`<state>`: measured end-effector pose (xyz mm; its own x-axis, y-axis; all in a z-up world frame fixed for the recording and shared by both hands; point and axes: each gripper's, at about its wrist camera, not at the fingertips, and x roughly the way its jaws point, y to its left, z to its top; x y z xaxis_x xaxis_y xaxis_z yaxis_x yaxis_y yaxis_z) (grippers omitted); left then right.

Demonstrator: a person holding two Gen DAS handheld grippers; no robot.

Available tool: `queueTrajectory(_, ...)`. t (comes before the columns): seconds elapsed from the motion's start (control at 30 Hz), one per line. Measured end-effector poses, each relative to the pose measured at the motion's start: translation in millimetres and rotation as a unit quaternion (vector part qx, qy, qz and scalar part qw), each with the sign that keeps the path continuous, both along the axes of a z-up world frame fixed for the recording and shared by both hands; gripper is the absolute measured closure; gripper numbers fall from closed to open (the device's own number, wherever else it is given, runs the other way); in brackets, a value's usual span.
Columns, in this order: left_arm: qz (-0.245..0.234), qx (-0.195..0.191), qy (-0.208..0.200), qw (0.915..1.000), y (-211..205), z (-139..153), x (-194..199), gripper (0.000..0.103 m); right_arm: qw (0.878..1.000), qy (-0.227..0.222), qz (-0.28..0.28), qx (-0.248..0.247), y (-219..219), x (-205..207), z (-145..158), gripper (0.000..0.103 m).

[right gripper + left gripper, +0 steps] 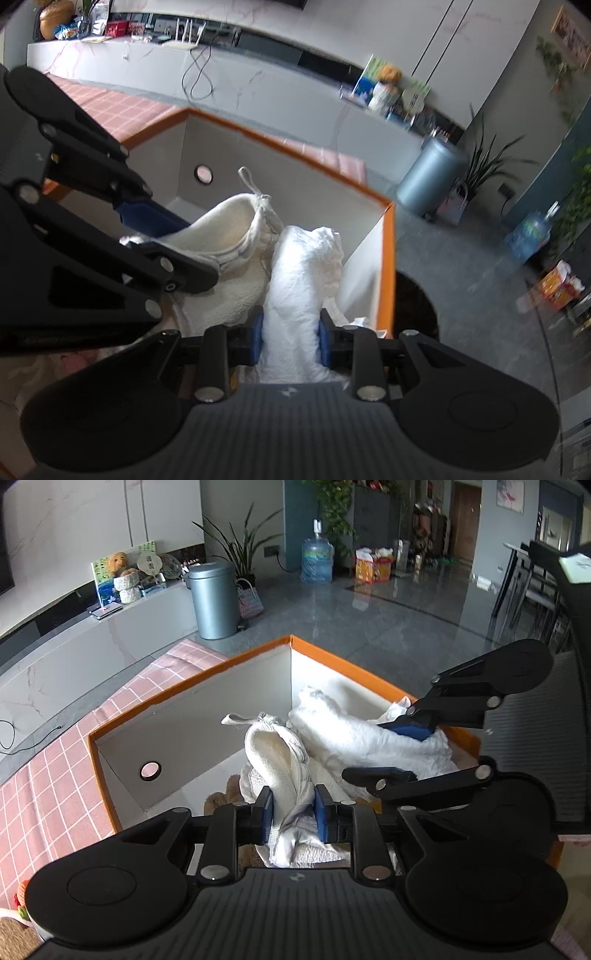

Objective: Organize soft objects
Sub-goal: 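Lift the cream bag and white cloth and carry them over the orange box, then lower the bag and cloth into the box and open both grippers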

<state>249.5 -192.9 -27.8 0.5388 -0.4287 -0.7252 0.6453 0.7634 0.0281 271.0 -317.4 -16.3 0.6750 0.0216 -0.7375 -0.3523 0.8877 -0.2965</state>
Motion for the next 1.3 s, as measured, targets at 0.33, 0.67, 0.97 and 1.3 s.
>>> queueTrajectory(0.33,-0.007,-0.011,0.021,0.9997,-4.8,-5.7,9.6,0.068,0.999,0.022,0.015,-0.022,5.0,0.9,-8.1,0.068)
queueTrajectory(0.67,0.002,-0.023,0.019,0.9996,3.7,-1.8,9.9,0.039,0.998,0.024,0.035,-0.045,12.4,4.6,-6.9,0.046)
queueTrajectory(0.97,0.026,-0.044,0.010,0.9987,17.6,16.9,5.3,0.028,0.996,-0.004,0.047,-0.081,13.8,-7.6,15.2,0.029)
queueTrajectory(1.3,0.040,-0.055,-0.013,0.9976,32.1,38.9,-16.7,0.026,0.993,-0.012,0.038,-0.109,6.0,-30.5,34.9,0.016)
